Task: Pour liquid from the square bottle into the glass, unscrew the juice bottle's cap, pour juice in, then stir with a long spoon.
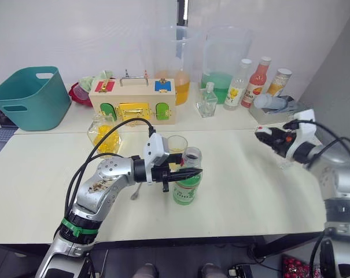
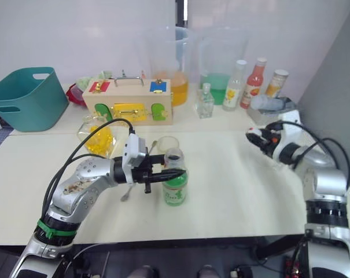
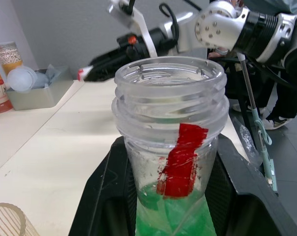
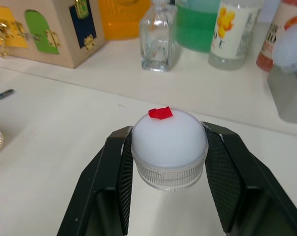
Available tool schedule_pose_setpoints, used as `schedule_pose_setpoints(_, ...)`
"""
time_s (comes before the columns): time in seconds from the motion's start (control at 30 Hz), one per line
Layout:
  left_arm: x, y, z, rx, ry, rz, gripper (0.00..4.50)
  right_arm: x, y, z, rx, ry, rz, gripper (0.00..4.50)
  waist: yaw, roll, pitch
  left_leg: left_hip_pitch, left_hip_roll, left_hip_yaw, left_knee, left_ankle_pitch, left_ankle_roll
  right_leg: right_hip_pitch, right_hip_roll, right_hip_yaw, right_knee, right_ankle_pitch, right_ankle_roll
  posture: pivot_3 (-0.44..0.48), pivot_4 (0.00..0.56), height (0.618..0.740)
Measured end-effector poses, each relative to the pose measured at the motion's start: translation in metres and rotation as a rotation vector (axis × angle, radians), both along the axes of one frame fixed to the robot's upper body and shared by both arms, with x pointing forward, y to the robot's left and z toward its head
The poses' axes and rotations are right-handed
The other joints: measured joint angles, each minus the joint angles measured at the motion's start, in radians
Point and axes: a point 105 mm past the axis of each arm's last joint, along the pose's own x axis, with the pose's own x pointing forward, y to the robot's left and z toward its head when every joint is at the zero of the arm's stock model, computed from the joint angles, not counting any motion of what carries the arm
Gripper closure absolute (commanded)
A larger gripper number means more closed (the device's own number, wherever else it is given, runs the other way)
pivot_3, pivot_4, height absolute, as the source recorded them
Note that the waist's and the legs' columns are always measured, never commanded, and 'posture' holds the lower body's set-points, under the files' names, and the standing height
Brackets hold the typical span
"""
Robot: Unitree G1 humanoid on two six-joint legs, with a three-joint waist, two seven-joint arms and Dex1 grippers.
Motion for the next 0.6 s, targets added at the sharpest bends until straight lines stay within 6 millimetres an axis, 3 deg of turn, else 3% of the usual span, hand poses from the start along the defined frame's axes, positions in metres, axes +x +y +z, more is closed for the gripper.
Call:
schedule_pose_setpoints(0.37,0.000,0.000,0.000,0.001,0.001,0.003,3.10,0.007,0.002,-0.041,-0.005,0.028,-0.130,2.82,-0.003,0.000,0.000,0.002,0.000,0.000,0.000,0.000,0.000,0.002,0.000,0.000,-0.001,0.000,0.000,0.000,0.150,0.740)
schedule_pose_setpoints(0.6,0.000,0.000,0.000,0.003,0.000,0.004,3.10,0.009,-0.002,-0.052,-0.044,0.053,-0.173,2.82,-0.002,0.000,0.000,0.003,0.000,0.000,0.000,0.000,0.000,0.003,0.000,0.000,-0.001,0.000,0.000,0.000,0.150,0.740)
